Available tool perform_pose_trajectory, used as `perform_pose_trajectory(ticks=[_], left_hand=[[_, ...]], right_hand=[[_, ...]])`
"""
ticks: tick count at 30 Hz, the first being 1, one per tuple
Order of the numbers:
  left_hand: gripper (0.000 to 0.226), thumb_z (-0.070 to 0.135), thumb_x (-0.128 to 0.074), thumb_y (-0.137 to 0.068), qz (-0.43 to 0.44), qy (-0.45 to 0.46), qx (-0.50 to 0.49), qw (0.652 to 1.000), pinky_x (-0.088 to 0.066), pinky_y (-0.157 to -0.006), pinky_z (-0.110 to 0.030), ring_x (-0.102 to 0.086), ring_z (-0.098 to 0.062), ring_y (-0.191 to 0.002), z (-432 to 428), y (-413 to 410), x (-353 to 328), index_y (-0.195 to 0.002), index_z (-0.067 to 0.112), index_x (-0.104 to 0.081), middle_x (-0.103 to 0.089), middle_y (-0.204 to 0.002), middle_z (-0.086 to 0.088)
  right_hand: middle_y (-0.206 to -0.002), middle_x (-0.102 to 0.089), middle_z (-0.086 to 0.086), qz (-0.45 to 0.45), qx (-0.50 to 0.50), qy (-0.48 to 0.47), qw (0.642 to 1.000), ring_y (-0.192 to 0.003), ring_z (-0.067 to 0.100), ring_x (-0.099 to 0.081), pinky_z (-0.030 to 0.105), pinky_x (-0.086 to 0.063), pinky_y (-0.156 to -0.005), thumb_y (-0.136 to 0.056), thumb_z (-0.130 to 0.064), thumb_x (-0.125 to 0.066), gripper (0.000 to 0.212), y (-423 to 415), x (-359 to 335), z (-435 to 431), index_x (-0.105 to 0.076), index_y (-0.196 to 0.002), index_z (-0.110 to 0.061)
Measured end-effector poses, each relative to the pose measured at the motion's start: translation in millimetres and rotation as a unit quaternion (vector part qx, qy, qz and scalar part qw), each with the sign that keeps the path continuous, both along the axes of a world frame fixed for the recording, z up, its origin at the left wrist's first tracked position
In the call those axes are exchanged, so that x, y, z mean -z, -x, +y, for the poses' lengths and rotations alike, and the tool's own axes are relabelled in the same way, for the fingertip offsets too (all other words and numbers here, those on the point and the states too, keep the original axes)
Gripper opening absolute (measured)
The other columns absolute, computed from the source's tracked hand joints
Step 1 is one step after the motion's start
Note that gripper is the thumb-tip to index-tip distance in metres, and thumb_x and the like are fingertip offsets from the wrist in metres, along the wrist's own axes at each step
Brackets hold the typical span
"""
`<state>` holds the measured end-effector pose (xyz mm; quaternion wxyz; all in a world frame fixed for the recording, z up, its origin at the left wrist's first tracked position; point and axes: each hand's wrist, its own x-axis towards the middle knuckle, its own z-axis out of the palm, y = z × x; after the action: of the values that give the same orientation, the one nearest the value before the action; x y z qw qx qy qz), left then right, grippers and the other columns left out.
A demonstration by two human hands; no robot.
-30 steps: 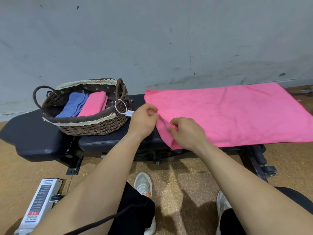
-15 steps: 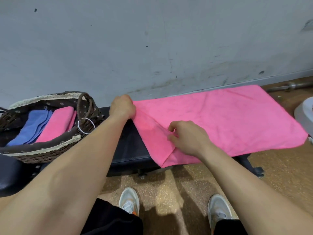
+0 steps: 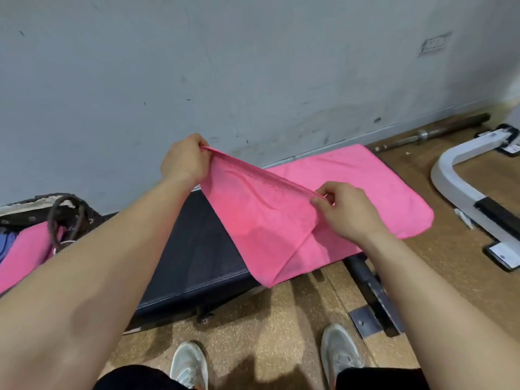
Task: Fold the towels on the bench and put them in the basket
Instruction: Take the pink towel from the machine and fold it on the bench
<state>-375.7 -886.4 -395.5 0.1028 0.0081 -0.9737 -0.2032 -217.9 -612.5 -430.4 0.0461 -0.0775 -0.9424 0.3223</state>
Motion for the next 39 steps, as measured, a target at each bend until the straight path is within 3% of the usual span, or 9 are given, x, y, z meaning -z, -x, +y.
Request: perform_pose_trajectory(ticks=[3,10,14,18,22,27,30,36,39], left_hand=[[0.018,0.026,-0.048,-0.094,0.030,-0.033,0.056,0.997,-0.052,-0.081,-0.040,-0.061,-0.030,-0.100,51,12,-10,-0.103,0.026,-0.063,-0.069,-0.105,-0.003],[0.020,0.033,-0.053,-0.092,0.059,-0.044,0.170,0.983,-0.051,-0.085,-0.038,-0.063,-0.030,-0.107,189,37,-17,-0.104,0.026,-0.067,-0.070,-0.112,-0.004],[0.017,0.036,-0.058,-0.090,0.053,-0.040,0.203,0.977,-0.051,-0.085,-0.036,-0.064,-0.029,-0.105,256,48,-3,-0.102,0.028,-0.068,-0.071,-0.110,-0.003],[0.017,0.033,-0.059,-0.090,0.019,-0.028,0.214,0.976,-0.050,-0.088,-0.038,-0.063,-0.030,-0.108,298,63,26,-0.104,0.028,-0.068,-0.069,-0.113,-0.004],[0.021,0.023,-0.060,-0.090,-0.040,-0.032,0.233,0.971,-0.048,-0.095,-0.035,-0.061,-0.030,-0.113,321,75,59,-0.108,0.021,-0.071,-0.070,-0.116,-0.008],[0.040,0.033,-0.054,-0.092,-0.078,0.018,0.185,0.979,-0.044,-0.101,-0.043,-0.052,-0.038,-0.124,324,86,89,-0.126,0.015,-0.060,-0.058,-0.133,-0.017],[0.032,0.031,-0.052,-0.095,-0.106,-0.022,0.217,0.970,-0.046,-0.095,-0.039,-0.058,-0.036,-0.116,321,87,95,-0.115,0.011,-0.066,-0.065,-0.123,-0.017],[0.012,0.018,-0.069,-0.085,-0.034,-0.115,0.229,0.966,-0.043,-0.075,-0.026,-0.061,-0.020,-0.087,310,62,78,-0.096,0.020,-0.067,-0.067,-0.089,-0.001],[0.018,0.006,-0.072,-0.078,-0.034,-0.154,0.266,0.951,-0.044,-0.072,-0.025,-0.058,-0.011,-0.074,291,32,59,-0.086,0.021,-0.066,-0.065,-0.082,0.004]], right_hand=[[-0.072,-0.061,-0.009,0.012,0.060,0.023,0.998,-0.086,0.027,-0.063,0.039,-0.051,-0.075,-0.093,-0.035,-0.064,0.012,-11,0,40,-0.062,-0.083,-0.029],[-0.075,-0.062,-0.007,0.009,0.182,0.040,0.982,-0.076,0.019,-0.061,0.036,-0.044,-0.067,-0.099,-0.031,-0.056,0.011,-39,7,117,-0.064,-0.094,-0.025],[-0.083,-0.063,-0.009,-0.017,0.232,0.049,0.971,-0.085,0.018,-0.061,0.044,-0.053,-0.075,-0.101,-0.034,-0.053,0.012,-48,16,145,-0.062,-0.095,-0.028],[-0.082,-0.063,-0.009,-0.051,0.278,0.027,0.959,-0.087,0.023,-0.063,0.042,-0.054,-0.074,-0.101,-0.033,-0.051,0.013,-46,25,159,-0.061,-0.096,-0.029],[-0.096,-0.062,-0.003,-0.098,0.312,-0.033,0.944,-0.091,0.025,-0.059,0.039,-0.050,-0.077,-0.091,-0.023,-0.052,0.014,-38,26,159,-0.062,-0.099,-0.028],[-0.124,-0.053,0.003,-0.081,0.295,-0.102,0.947,-0.120,0.029,-0.049,0.047,-0.041,-0.099,-0.089,-0.023,-0.053,0.036,-30,25,148,-0.058,-0.125,-0.027],[-0.126,-0.052,0.000,-0.073,0.262,-0.117,0.955,-0.121,0.026,-0.046,0.045,-0.034,-0.101,-0.089,-0.026,-0.052,0.039,-25,25,140,-0.060,-0.127,-0.029],[-0.124,-0.052,0.001,-0.066,0.231,-0.110,0.964,-0.119,0.026,-0.046,0.044,-0.032,-0.102,-0.088,-0.028,-0.053,0.037,-15,22,125,-0.062,-0.125,-0.026],[-0.126,-0.052,0.001,-0.053,0.215,-0.082,0.972,-0.121,0.026,-0.046,0.045,-0.033,-0.104,-0.089,-0.029,-0.054,0.039,-12,16,118,-0.060,-0.127,-0.027]])
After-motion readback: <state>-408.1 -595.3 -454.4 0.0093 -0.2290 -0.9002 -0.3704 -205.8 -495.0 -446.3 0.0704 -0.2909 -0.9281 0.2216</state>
